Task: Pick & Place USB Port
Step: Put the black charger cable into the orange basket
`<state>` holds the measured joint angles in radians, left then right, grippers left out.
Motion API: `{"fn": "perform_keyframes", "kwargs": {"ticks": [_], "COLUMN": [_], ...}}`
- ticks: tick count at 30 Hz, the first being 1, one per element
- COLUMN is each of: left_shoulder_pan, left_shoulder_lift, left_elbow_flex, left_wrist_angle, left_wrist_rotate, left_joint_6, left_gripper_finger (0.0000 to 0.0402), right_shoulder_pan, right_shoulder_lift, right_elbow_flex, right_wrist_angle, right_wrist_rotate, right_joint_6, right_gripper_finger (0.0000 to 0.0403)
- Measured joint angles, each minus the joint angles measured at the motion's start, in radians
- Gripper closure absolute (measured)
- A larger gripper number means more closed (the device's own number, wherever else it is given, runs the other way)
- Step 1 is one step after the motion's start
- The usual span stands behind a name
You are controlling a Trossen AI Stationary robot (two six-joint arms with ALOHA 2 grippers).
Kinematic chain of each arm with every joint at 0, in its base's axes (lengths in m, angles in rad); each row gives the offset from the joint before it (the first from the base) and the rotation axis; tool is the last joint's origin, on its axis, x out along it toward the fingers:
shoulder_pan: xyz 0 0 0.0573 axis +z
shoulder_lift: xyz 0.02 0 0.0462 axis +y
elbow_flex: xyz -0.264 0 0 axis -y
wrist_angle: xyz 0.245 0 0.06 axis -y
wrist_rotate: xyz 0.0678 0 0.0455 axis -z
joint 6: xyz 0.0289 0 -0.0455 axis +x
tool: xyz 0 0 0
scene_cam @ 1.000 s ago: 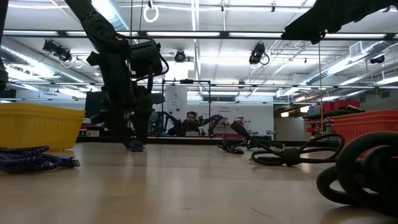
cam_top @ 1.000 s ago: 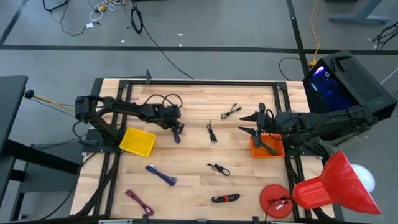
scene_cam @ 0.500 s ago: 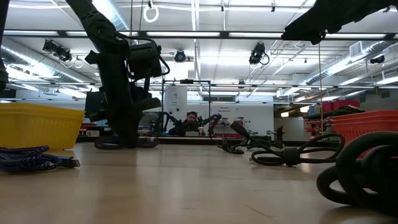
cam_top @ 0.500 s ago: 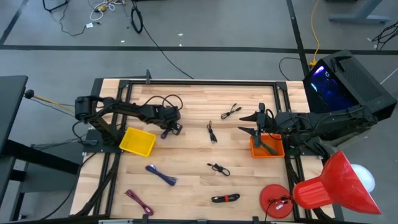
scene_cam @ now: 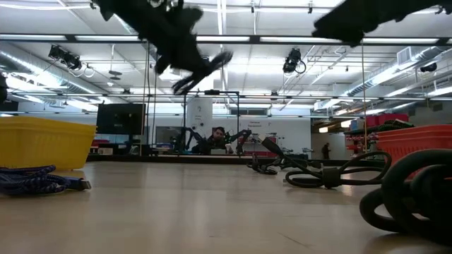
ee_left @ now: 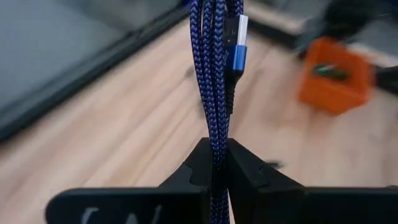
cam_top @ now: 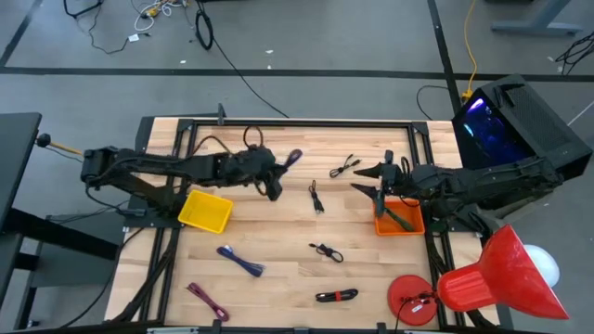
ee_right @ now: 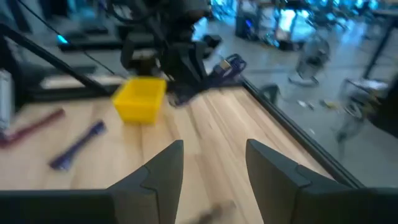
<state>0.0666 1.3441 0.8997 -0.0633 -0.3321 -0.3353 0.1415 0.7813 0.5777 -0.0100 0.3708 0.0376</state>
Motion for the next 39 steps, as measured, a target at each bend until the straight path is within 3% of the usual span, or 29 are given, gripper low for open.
{"fn": "perform_keyframes", "kwargs": {"ticks": [6, 14, 27, 39], "left_shoulder_pan": [-0.045, -0.080, -0.082, -0.082], "left_shoulder_lift": [0.012, 0.055, 0.101, 0.124], "left_elbow_flex": [0.000, -0.002, -0.001, 0.000], "left_wrist_angle": [0.259, 0.424, 0.530, 0.568], "left_wrist_rotate": [0.059, 0.103, 0.156, 0.200], "left_joint_6": [0.165, 0.270, 0.269, 0.268], "left_gripper_finger": [0.0377, 0.0377, 0.0377, 0.0377], "right_shoulder_pan": [-0.037, -0.076, -0.094, -0.099], "right_shoulder_lift": [0.119, 0.268, 0.411, 0.571], "right_elbow_flex": [0.000, 0.001, 0.001, 0.145], "right_wrist_angle": [0.216, 0.463, 0.726, 0.731], "right_wrist_rotate": [-0.080, -0.157, -0.233, -0.257], "right_joint_6": [-0.046, -0.055, -0.046, -0.110], "right_gripper_finger": [0.0227, 0.0227, 0.0227, 0.0230]}}
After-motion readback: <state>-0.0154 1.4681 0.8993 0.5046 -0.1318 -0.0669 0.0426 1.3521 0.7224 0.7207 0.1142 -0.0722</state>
